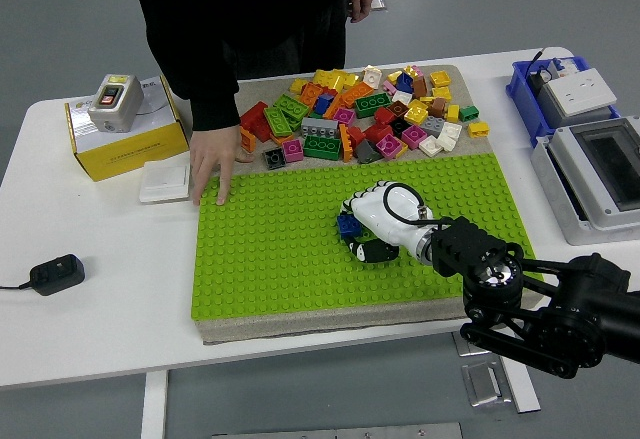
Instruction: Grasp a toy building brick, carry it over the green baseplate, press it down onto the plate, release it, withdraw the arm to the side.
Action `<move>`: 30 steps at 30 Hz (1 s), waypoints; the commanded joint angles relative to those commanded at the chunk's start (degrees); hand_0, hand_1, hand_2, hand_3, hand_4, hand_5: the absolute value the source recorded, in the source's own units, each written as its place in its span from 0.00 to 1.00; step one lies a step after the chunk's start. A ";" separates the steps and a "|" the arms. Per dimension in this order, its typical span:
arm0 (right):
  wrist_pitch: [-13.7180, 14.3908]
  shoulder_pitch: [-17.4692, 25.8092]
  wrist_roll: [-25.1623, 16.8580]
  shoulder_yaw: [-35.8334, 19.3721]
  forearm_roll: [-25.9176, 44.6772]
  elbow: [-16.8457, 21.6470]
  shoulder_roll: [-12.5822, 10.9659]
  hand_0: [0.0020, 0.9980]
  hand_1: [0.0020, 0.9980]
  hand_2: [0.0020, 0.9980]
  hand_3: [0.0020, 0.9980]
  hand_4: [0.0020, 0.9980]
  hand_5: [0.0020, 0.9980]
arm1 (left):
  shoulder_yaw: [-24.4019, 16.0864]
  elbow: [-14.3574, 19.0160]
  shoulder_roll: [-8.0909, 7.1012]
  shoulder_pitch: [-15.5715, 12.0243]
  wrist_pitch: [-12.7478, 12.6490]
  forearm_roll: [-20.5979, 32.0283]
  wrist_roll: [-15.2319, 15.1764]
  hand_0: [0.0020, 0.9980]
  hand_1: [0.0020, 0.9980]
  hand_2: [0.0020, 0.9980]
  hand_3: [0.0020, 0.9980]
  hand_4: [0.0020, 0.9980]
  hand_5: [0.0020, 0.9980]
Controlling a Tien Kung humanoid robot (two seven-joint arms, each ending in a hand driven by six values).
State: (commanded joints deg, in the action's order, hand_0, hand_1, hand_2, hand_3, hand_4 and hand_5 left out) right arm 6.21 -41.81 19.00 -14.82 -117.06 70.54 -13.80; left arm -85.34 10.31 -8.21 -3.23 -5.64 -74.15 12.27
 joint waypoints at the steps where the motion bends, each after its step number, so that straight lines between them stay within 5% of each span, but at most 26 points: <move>1: 0.00 0.00 0.01 0.01 0.00 0.02 0.00 0.81 0.76 0.78 0.70 0.48 0.38 | 0.00 0.00 0.00 0.00 -0.01 0.01 -0.01 0.67 0.69 0.66 0.69 0.43 0.43; 30: -0.11 0.48 0.27 -0.60 0.31 1.06 -0.48 0.82 0.76 0.77 0.69 0.49 0.38 | 0.02 0.00 0.03 -0.07 -0.31 -0.07 -0.14 0.67 0.69 0.65 0.68 0.42 0.43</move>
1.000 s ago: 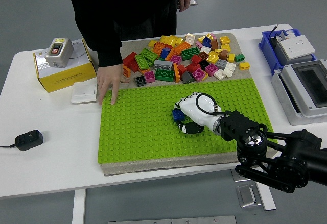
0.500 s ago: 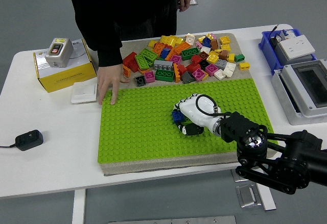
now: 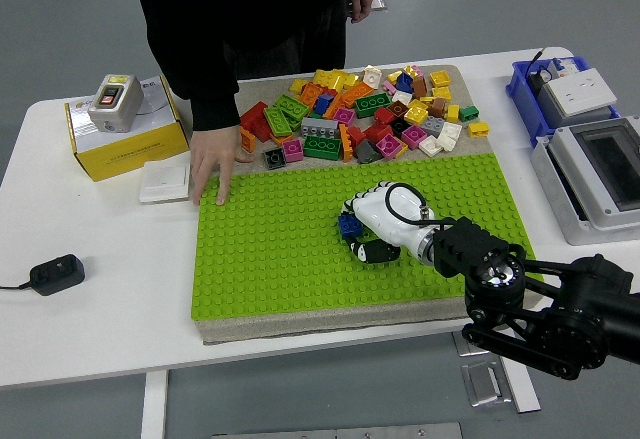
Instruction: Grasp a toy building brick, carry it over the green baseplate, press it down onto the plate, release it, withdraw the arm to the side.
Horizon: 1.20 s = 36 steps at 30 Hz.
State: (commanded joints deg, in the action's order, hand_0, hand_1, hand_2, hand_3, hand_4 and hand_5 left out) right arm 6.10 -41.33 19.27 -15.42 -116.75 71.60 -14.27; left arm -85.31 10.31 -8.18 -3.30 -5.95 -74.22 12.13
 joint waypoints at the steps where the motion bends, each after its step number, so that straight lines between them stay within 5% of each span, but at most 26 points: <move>1: 0.01 0.05 0.01 -0.03 0.01 0.04 0.01 0.82 0.76 0.77 0.70 0.49 0.38 | 0.01 0.00 0.00 0.00 -0.01 0.00 0.00 0.67 0.69 0.65 0.67 0.41 0.43; 36: 0.52 1.03 0.26 -0.68 0.36 -0.47 0.33 0.82 0.76 0.78 0.70 0.51 0.39 | -0.11 0.00 0.12 -0.02 -0.34 -0.20 -0.34 0.67 0.68 0.63 0.65 0.37 0.42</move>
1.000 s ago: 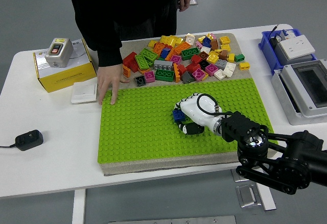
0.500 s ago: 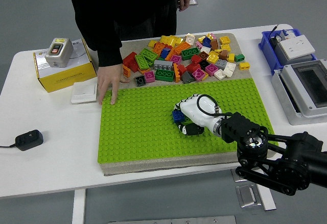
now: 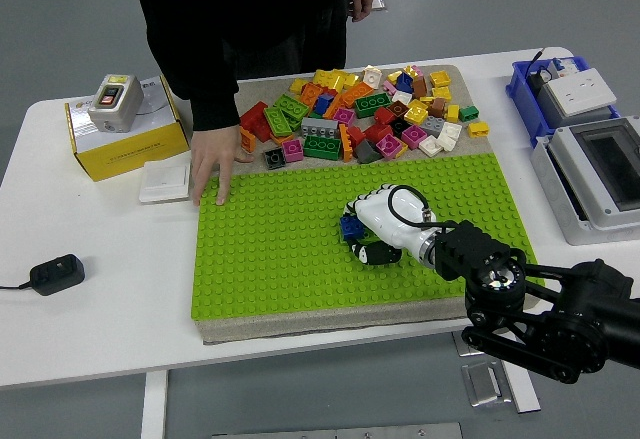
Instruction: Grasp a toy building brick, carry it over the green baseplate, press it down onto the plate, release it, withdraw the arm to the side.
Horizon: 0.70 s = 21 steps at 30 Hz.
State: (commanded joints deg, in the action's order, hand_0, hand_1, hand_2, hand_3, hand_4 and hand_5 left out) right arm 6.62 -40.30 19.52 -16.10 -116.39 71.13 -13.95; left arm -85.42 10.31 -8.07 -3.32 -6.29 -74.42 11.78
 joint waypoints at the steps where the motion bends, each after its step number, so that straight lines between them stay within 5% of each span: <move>1: 0.03 0.01 0.01 -0.02 0.02 0.00 0.04 0.82 0.76 0.78 0.70 0.51 0.39 | 0.01 0.00 0.01 0.00 0.00 0.01 -0.01 0.67 0.69 0.63 0.65 0.37 0.42; 21: 0.35 0.17 -0.04 -0.11 0.04 0.04 0.23 0.83 0.76 0.78 0.73 0.52 0.40 | 0.00 0.00 0.04 -0.07 -0.12 -0.07 -0.09 0.66 0.68 0.63 0.64 0.34 0.42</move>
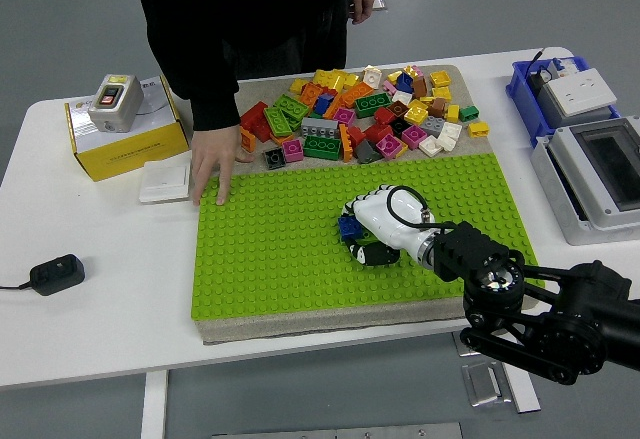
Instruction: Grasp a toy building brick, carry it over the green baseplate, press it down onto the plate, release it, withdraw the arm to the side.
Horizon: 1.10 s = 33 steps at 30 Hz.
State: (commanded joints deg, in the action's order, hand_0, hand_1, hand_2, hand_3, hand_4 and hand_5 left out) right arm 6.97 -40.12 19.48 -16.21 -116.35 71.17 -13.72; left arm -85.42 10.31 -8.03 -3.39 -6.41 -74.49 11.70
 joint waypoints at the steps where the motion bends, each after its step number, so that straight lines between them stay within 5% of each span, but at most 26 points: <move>1: 0.00 0.01 0.00 -0.02 -0.01 0.00 0.00 0.83 0.76 0.78 0.73 0.52 0.40 | -0.02 0.00 0.00 -0.01 -0.01 -0.02 0.00 0.66 0.68 0.63 0.64 0.34 0.42; 33: 0.06 0.11 -0.12 0.02 0.28 0.31 -0.01 0.83 0.76 0.80 0.81 0.54 0.41 | -0.09 0.00 -0.02 -0.03 -0.23 -0.06 -0.17 0.67 0.68 0.62 0.63 0.31 0.41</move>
State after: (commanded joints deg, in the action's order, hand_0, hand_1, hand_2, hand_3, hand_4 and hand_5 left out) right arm 7.04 -40.02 19.37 -16.20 -116.08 71.49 -13.72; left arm -85.52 10.31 -8.05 -3.42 -6.64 -74.55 11.53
